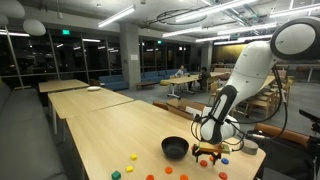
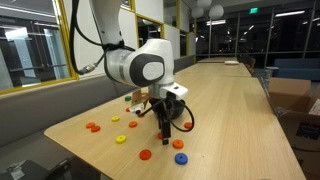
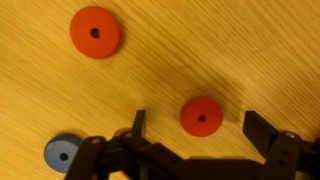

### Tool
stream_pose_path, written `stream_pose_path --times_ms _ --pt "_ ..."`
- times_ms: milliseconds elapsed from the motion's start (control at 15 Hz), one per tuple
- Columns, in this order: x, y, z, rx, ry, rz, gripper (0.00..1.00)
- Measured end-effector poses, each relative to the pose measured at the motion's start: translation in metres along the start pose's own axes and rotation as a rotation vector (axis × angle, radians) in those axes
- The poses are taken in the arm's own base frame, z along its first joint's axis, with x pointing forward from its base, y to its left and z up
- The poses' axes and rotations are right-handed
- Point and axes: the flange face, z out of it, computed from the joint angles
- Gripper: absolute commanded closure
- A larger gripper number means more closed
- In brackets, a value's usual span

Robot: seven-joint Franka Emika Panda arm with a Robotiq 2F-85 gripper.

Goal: Put some of the discs on the table in the bowl

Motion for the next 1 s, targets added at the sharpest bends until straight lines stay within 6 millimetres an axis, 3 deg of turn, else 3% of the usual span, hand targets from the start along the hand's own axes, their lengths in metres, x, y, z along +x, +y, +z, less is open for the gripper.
stream_pose_path --times_ms 133,200,333,733,1000 --pt "-0.0012 -0.0015 0.0002 -0.002 -0.006 -0.003 0.0" --pt "-0.0016 -0.0018 0.0003 -0.003 -0.008 -0.004 0.25" --pt "-0.002 -0.0022 0.0006 -0.007 -0.014 -0.006 0.34" --pt "-0.0006 -0.0069 -0.0023 -0.004 -0.017 -0.011 0.79" --pt "-0.0008 -0.0097 -0.0053 -0.003 -0.018 -0.015 0.79"
